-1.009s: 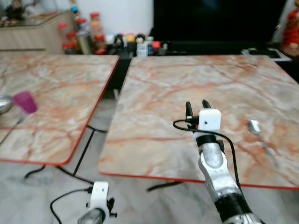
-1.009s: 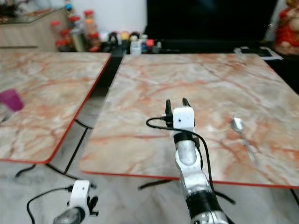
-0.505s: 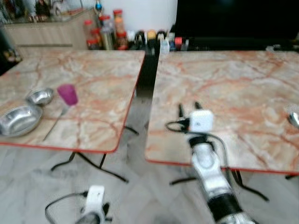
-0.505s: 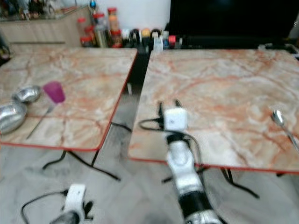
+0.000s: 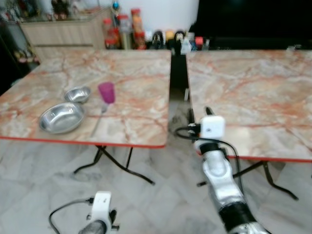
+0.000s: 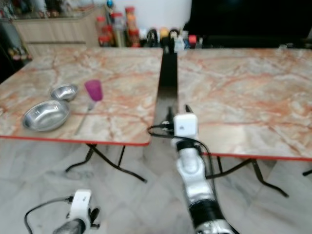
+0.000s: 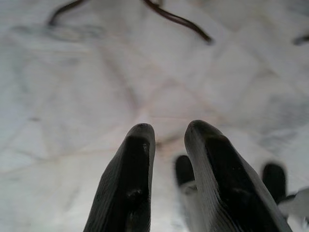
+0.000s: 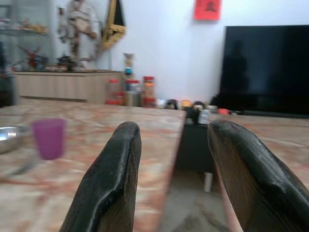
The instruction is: Setting the table
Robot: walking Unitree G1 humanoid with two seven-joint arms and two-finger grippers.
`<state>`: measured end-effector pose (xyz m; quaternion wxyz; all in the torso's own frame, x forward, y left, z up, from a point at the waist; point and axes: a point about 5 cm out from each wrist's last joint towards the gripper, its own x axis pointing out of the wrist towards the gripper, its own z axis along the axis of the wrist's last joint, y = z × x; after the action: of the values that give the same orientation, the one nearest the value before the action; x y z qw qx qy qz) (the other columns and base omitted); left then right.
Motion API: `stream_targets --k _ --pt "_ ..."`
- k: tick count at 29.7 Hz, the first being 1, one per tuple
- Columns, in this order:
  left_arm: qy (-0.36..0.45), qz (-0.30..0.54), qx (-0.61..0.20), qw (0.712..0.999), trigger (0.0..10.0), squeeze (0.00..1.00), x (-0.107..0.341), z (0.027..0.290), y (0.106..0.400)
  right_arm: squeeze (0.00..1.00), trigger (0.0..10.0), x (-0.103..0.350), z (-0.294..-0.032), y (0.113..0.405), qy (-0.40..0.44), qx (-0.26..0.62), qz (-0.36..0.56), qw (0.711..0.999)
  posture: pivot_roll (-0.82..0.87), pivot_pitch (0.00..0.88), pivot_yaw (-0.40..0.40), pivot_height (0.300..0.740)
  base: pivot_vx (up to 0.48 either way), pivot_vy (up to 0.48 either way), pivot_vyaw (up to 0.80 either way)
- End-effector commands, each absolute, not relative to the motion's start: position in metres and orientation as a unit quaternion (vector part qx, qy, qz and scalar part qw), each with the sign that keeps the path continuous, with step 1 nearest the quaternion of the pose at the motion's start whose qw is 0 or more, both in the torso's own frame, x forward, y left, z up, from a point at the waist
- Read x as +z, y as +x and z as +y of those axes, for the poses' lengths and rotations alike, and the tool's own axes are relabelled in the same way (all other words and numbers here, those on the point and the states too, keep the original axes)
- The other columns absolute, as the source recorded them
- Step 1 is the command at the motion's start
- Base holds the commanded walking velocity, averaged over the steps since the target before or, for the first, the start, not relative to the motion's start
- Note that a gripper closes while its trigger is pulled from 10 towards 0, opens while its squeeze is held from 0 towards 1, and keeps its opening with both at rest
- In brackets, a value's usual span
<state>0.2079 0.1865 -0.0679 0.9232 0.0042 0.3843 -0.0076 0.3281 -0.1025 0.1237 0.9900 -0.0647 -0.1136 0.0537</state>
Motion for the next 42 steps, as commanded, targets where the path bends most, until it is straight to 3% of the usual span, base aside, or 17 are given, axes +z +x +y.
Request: stream_targets --k 1,15,25,33,37,40,42 --pt "0.0 0.385 -0.011 0.923 10.0 0.0 -0.067 0.181 0.21 0.0 10.0 0.127 -0.113 0.331 -0.069 0.039 -0.116 0.99 -0.01 0.0 0.059 0.74 0.0 0.48 0.0" --pt "0.0 0.382 -0.007 0.924 10.0 0.0 -0.067 0.182 0.212 0.0 10.0 0.118 -0.116 0.329 -0.072 0.034 -0.102 0.992 -0.01 0.0 0.063 0.74 0.0 0.48 0.0" --pt "0.0 0.382 -0.005 0.924 10.0 0.0 -0.066 0.184 0.212 0.0 10.0 0.085 -0.135 0.322 -0.069 0.009 -0.036 0.997 -0.01 0.0 0.063 0.74 0.0 0.459 0.0" --pt "0.008 0.38 -0.007 0.925 10.0 0.0 -0.066 0.185 0.212 0.0 10.0 0.042 -0.166 0.307 -0.076 -0.036 0.058 0.995 -0.01 0.0 0.065 0.74 0.0 0.038 0.0" --pt "0.017 0.381 -0.007 0.925 10.0 0.0 -0.066 0.185 0.212 0.0 10.0 0.005 -0.182 0.285 -0.079 -0.047 0.159 0.983 -0.01 0.0 0.063 0.74 0.0 0.0 0.0" --pt "0.017 0.381 -0.007 0.925 10.0 0.0 -0.066 0.185 0.212 0.0 10.0 0.003 -0.182 0.284 -0.08 -0.047 0.162 0.982 -0.01 0.0 0.063 0.74 0.0 0.0 0.0" --pt "0.01 0.38 -0.004 0.925 10.0 0.0 -0.066 0.185 0.212 0.0 10.0 -0.026 -0.197 0.257 -0.072 -0.072 0.249 0.963 -0.01 0.0 0.066 0.74 0.0 0.0 0.0"
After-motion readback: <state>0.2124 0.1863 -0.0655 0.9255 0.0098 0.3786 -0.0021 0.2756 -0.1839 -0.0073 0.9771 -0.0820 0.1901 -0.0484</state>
